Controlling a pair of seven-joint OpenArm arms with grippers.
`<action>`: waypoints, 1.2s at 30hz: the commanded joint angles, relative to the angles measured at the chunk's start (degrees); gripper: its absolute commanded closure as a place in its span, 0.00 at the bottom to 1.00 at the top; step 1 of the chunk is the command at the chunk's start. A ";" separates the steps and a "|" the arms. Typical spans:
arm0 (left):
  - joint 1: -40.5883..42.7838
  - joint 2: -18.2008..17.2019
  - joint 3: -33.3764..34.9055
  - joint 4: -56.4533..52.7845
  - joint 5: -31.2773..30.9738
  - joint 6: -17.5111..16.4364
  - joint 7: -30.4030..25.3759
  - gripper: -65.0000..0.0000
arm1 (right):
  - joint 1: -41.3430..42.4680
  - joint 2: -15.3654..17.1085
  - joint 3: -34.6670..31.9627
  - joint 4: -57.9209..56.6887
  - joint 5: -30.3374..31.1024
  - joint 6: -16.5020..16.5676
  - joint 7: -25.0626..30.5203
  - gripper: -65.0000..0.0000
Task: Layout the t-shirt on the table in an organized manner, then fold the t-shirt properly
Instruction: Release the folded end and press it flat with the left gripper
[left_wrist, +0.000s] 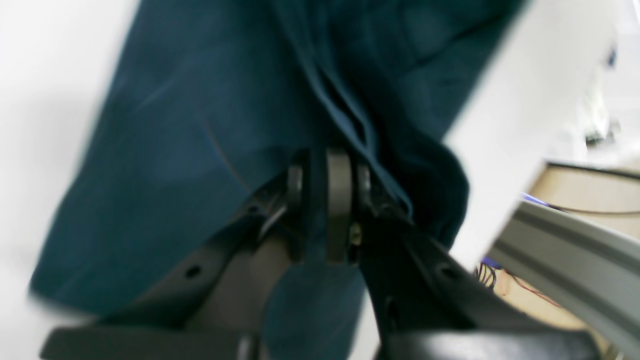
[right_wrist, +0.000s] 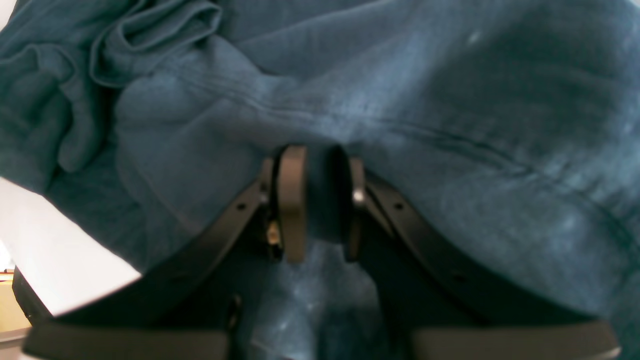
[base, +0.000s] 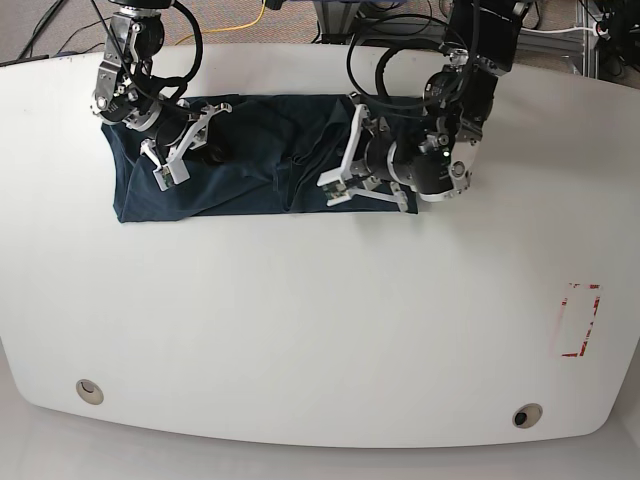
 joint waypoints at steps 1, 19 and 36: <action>-0.64 2.53 1.65 0.90 -1.03 -0.08 -0.74 0.94 | -0.51 0.31 -0.20 -0.39 -3.78 -0.97 -4.08 0.82; -6.88 3.67 -1.07 1.16 -0.94 -0.08 -0.65 0.94 | -0.33 0.22 -0.20 -0.31 -3.69 -0.97 -4.17 0.82; -0.64 -9.08 -13.38 1.25 -0.94 -0.08 -4.25 0.94 | 0.99 0.31 -0.02 -0.31 -3.69 -0.97 -4.17 0.82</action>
